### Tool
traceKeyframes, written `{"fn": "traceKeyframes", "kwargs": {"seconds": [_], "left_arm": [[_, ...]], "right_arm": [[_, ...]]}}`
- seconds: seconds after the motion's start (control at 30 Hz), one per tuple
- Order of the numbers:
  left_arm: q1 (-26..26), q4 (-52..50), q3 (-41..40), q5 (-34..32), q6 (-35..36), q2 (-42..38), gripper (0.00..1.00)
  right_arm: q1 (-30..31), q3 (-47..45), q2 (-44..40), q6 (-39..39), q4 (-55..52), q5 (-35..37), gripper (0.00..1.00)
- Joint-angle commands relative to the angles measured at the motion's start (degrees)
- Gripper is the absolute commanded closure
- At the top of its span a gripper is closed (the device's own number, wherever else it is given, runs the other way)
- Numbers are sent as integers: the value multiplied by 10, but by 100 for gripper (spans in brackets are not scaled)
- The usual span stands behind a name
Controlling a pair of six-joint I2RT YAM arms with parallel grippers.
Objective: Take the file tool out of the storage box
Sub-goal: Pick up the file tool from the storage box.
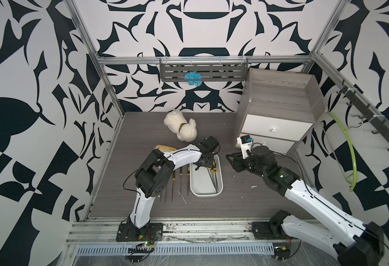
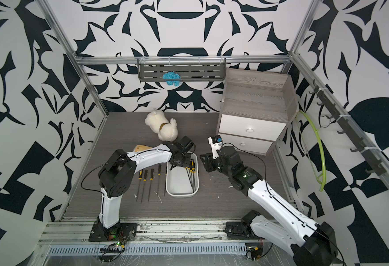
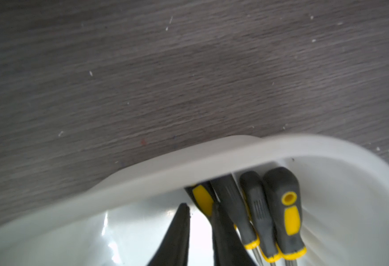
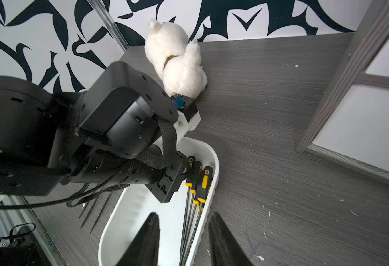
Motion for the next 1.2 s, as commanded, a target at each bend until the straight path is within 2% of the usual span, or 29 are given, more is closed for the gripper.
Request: {"fn": "traceKeyframes", "kwargs": {"seconds": [0.0,0.1,0.3,0.43,0.57,0.7,0.83,1.0,1.17], "left_arm": [[-1,-20,15,-9,6,18,74],[-1,-18,14,0,7,22,68],[-1,-54,42,-1,6,51,68],[-1,-62,44,-6,2,53,75],[-1,-58,44,15,1,58,73],[-1,-48,40,25,-4,56,81],[-1,-20,15,26,-7,24,90],[-1,14,-11,28,-8,-25,91],[0,60,-38,7,4,-106,92]], "right_arm": [[-1,3,-4,5,25,-7,60],[-1,2,-5,6,25,-8,60],[-1,2,-4,6,25,-9,60],[-1,2,-4,7,26,-11,60],[-1,2,-4,7,26,-10,60],[-1,2,-3,7,27,-11,60],[-1,1,-1,7,29,-10,60],[-1,0,5,8,32,-12,60],[-1,-3,10,13,41,-16,60]]}}
